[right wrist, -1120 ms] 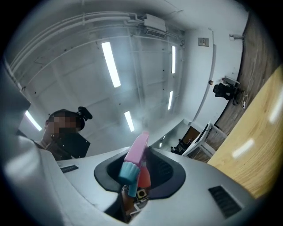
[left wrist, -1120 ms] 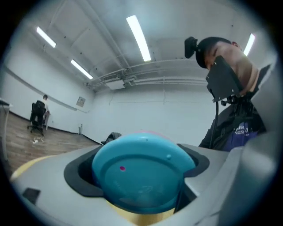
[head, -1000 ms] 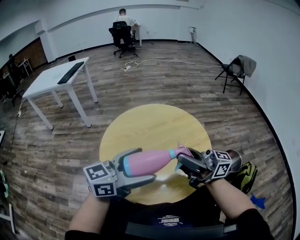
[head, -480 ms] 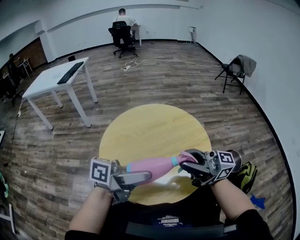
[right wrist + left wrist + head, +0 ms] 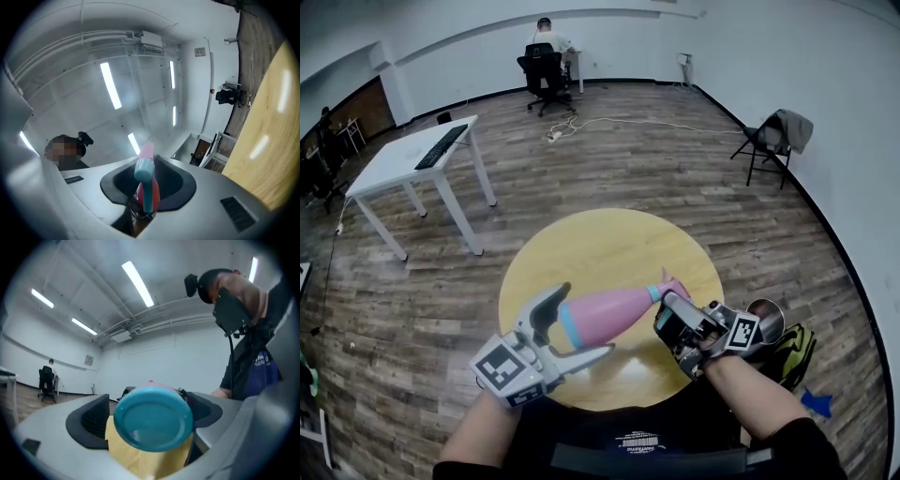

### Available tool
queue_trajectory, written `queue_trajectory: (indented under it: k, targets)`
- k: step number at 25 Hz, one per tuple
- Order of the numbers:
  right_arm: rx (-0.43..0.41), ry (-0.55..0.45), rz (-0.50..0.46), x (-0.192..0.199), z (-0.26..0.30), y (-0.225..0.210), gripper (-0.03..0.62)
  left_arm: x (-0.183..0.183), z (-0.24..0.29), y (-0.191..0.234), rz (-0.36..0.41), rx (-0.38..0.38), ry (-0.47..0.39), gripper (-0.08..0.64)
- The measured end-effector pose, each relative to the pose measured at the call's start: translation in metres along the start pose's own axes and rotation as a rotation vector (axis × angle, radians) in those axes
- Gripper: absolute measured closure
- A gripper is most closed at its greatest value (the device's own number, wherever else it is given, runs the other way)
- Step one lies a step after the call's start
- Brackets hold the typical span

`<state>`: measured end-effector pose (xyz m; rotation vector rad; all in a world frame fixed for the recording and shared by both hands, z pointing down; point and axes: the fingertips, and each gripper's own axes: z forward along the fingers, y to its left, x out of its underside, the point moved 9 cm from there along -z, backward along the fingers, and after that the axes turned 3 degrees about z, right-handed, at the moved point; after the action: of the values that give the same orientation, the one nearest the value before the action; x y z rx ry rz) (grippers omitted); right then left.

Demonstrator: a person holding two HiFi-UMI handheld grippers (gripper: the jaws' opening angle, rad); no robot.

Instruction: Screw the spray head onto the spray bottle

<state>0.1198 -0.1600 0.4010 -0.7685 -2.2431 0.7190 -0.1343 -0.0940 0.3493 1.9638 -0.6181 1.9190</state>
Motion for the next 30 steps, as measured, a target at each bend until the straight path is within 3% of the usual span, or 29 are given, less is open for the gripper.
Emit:
queue_trajectory:
  k: [4,11,19,25,28,30]
  targets:
    - [0.007,-0.041,0.043,0.003,0.002,-0.003,0.491,0.002,0.007,-0.009,0.161,-0.066,0.024,0.029]
    - [0.035,0.119,-0.001,0.010,0.001,-0.006,0.491,-0.006,0.000,0.002,0.119,-0.138,-0.019,0.029]
    - [0.032,0.245,0.000,0.015,0.004,-0.004,0.494,-0.006,-0.009,-0.003,0.246,-0.123,0.004,0.029]
    - [0.088,0.369,-0.045,0.022,0.004,-0.004,0.494,0.003,-0.014,0.010,0.041,-0.041,0.166,0.038]
    - [0.092,0.438,-0.132,0.027,0.005,0.001,0.494,0.013,-0.016,0.010,-0.029,0.010,0.253,0.041]
    - [0.066,0.473,-0.201,0.028,0.007,0.006,0.494,0.017,-0.017,0.009,-0.107,0.071,0.253,0.043]
